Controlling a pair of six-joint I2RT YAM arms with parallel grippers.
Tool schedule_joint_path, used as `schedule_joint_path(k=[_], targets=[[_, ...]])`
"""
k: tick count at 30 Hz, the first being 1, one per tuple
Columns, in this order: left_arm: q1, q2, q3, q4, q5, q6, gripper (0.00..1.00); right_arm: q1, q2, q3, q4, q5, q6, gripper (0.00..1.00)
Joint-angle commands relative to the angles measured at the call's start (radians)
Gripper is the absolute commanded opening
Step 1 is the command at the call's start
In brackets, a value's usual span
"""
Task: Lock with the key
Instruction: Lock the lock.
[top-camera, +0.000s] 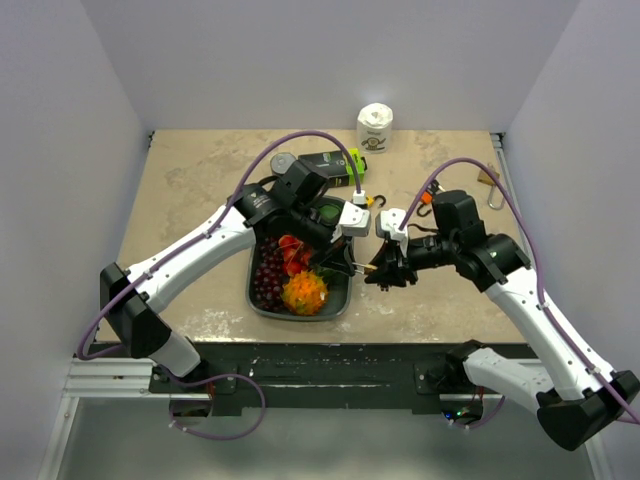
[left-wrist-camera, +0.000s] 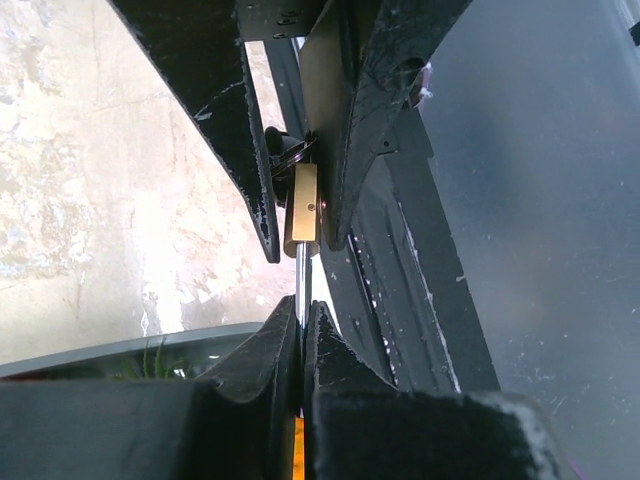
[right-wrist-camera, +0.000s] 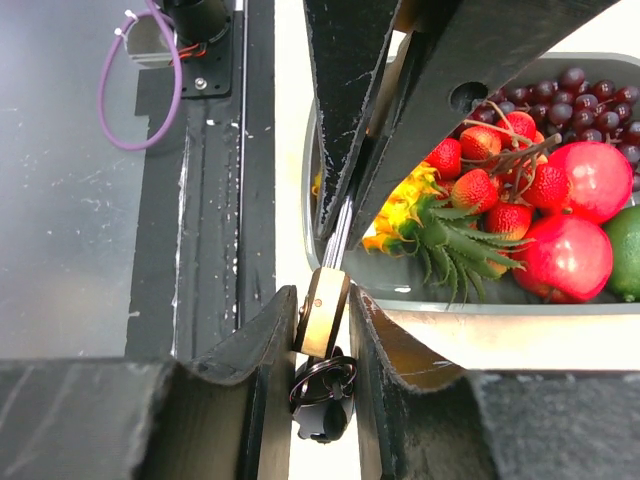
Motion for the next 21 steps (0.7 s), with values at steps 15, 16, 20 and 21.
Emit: schedule_joint_path(k=[15,16,20,21], targets=[[-0.049,-0.069,-0.114,0.455,0.095,-0.288,0.0,0.025,0.022,-0.02,0.174,-0.085,0.171,0.0],[-0.049,-0.071,-0.12,0.476,0.097,-0.298,0.0,0.027,0.02,-0.022,0.171,-0.087,0.169,0.0],[-0.056,-0.068,-0.131,0.532,0.106,-0.313,0.0,0.034,0.027,-0.017,0.143,-0.09,0.142,0.0],[-0.056,-0.069,-0.131,0.529,0.107,-0.312,0.0,0.036,0.03,-0.011,0.133,-0.087,0.131,0.0]])
